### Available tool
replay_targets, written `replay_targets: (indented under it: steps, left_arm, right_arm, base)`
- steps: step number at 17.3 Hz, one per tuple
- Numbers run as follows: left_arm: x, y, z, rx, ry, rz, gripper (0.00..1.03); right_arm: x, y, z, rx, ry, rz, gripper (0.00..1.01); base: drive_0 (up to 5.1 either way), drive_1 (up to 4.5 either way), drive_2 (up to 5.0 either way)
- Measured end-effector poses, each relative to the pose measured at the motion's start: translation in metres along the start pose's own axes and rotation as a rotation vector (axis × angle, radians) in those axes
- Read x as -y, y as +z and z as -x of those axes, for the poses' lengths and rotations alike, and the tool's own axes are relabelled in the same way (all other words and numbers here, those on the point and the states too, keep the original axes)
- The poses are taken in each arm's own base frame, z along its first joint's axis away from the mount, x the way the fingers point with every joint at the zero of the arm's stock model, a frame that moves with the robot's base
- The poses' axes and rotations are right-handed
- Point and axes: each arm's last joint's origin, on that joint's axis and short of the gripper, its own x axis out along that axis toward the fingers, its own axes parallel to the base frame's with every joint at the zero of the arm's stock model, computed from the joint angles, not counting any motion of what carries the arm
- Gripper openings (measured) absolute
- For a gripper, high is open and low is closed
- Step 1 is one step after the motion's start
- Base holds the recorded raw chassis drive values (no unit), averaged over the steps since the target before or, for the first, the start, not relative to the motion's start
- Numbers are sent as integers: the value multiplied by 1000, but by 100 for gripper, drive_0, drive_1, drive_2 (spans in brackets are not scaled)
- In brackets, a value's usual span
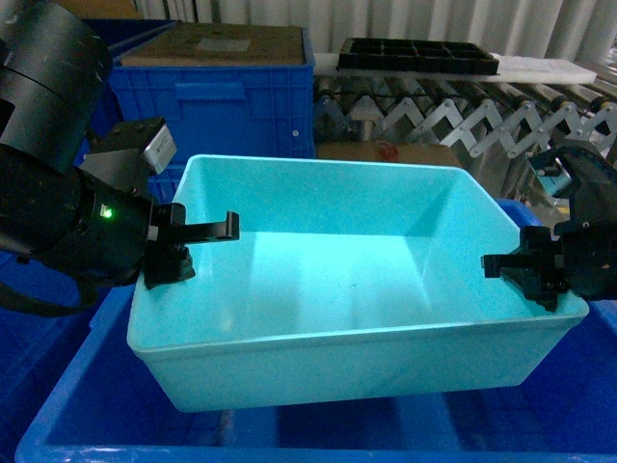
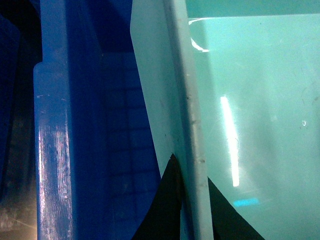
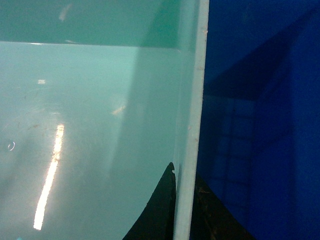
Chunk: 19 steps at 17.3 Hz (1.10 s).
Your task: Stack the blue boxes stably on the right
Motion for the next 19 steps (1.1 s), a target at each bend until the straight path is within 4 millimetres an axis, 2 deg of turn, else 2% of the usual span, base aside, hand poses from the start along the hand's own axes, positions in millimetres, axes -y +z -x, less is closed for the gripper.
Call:
replay_targets:
  steps: [7, 17, 18, 19]
  left_arm:
    - [8, -6, -7, -6, 16, -23, 3]
    - [9, -3, -7, 4, 17, -24, 3]
    - [9, -3, -7, 4, 18, -25, 3]
    - [10, -4, -7, -9, -7, -38, 10]
  right_arm:
    - [1, -4, -5, -8, -5, 17, 7]
    - [2, -2, -6, 15, -38, 41, 7]
    - [2, -2, -6, 16, -43, 54, 11]
    - [3, -1, -6, 21, -73, 104, 22]
  base:
    - [0, 0, 0]
    - [0, 0, 0]
    - [0, 0, 0]
    - [0, 0, 0]
